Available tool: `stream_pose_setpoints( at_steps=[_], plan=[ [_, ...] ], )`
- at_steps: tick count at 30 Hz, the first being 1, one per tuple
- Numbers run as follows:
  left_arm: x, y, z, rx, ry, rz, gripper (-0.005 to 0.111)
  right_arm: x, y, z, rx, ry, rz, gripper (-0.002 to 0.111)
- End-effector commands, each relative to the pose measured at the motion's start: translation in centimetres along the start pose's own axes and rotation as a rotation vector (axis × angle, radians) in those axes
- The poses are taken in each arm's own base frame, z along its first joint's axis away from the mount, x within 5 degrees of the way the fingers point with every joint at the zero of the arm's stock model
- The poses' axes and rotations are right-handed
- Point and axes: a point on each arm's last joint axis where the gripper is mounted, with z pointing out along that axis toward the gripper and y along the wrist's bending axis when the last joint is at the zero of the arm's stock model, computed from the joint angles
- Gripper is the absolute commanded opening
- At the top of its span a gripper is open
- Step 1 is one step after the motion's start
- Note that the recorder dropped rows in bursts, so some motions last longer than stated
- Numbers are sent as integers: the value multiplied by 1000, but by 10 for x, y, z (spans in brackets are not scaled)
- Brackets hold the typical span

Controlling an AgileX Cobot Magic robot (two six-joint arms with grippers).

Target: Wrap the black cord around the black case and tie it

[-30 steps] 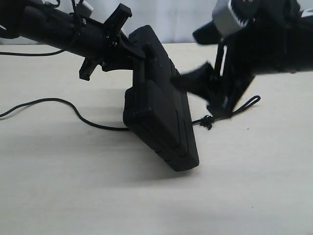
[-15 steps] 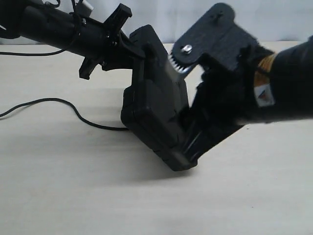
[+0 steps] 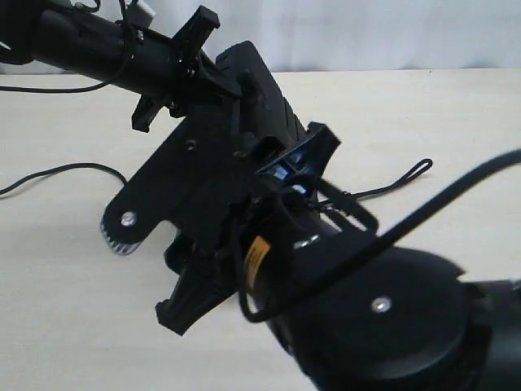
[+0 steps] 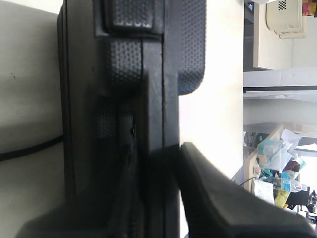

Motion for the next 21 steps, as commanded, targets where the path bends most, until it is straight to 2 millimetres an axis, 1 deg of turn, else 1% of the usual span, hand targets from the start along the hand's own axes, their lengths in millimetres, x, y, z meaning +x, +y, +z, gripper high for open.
stream_pose_setpoints(
  at_steps=[1, 4, 6, 10, 12, 14, 17, 21],
  plan=[
    [-1, -13, -6, 56, -28, -12, 0, 4, 5, 10, 71, -6, 3, 74],
    [-1, -13, -6, 56, -28, -12, 0, 8, 5, 14, 126, 18, 78, 80],
    [-1, -13, -6, 56, -28, -12, 0, 11, 3, 16, 178, 22, 191, 84],
    [-1, -13, -6, 54, -28, -11, 0, 9, 2, 20, 228, -48, 357, 84],
    [-1, -13, -6, 54, -28, -11, 0, 7, 6, 23, 216, -75, 376, 84],
    [-1, -13, -6, 54, -28, -11, 0, 9, 12, 28, 198, -77, 353, 84],
    [-1, -13, -6, 54, -28, -11, 0, 16, 20, 37, 212, -52, 317, 84],
    [-1, -13, -6, 54, -28, -11, 0, 28, 20, 57, 274, -13, 268, 84]
  ],
)
